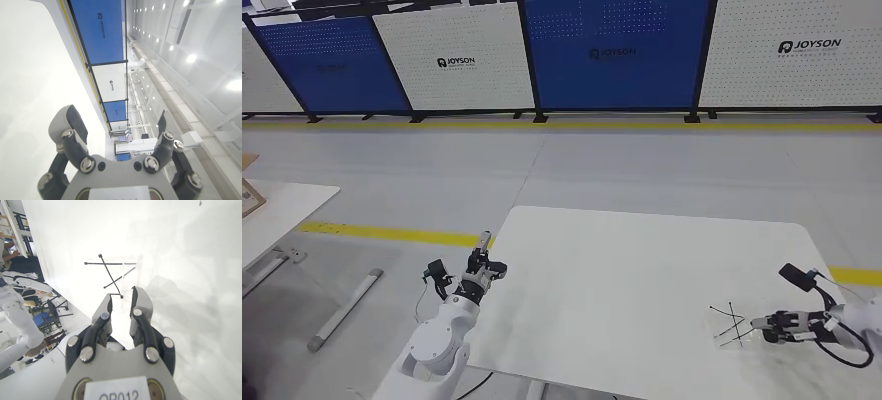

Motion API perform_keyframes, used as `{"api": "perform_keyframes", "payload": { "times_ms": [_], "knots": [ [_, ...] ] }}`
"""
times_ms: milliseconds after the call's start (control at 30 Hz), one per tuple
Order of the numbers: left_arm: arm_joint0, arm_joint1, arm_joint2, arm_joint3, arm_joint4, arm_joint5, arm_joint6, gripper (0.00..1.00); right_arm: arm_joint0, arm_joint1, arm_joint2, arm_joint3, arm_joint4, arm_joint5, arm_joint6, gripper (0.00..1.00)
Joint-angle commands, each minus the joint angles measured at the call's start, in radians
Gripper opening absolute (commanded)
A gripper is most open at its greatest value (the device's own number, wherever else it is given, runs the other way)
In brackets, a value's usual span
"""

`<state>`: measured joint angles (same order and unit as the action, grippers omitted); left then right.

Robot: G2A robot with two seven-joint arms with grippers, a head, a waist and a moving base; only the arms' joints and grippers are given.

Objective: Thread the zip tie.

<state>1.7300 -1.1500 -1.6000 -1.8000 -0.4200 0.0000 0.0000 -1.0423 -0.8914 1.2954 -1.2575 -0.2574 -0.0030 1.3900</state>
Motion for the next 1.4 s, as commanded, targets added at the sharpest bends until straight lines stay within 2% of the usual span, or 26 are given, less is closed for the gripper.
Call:
{"api": "perform_keyframes", "payload": {
  "times_ms": [0,200,300,567,633,767,833,967,1367],
  "knots": [
    [0.0,0.0,0.0,0.0,0.0,0.0,0.0,1.0,0.006,0.0,-0.006,0.005,0.002,0.001,0.0,0.24],
    [0.0,0.0,0.0,0.0,0.0,0.0,0.0,1.0,0.021,0.0,-0.024,0.017,0.006,0.008,0.0,0.24],
    [0.0,0.0,0.0,0.0,0.0,0.0,0.0,1.0,0.029,-0.001,-0.039,0.013,-0.005,0.03,-0.009,0.2],
    [0.0,0.0,0.0,0.0,0.0,0.0,0.0,1.0,0.041,-0.001,-0.053,0.022,0.0,0.034,-0.011,0.2],
    [0.0,0.0,0.0,0.0,0.0,0.0,0.0,1.0,0.043,0.0,-0.055,0.023,0.002,0.035,-0.01,0.16],
    [0.0,0.0,0.0,0.0,0.0,0.0,0.0,1.0,0.044,0.001,-0.06,0.027,0.002,0.036,-0.011,0.16],
    [0.0,0.0,0.0,0.0,0.0,0.0,0.0,1.0,0.045,0.002,-0.063,0.03,0.002,0.037,-0.012,0.21],
    [0.0,0.0,0.0,0.0,0.0,0.0,0.0,1.0,0.044,0.003,-0.066,0.032,0.005,0.035,-0.013,0.19],
    [0.0,0.0,0.0,0.0,0.0,0.0,0.0,1.0,0.034,0.013,-0.051,0.024,0.021,0.029,-0.016,0.0]
  ]
}}
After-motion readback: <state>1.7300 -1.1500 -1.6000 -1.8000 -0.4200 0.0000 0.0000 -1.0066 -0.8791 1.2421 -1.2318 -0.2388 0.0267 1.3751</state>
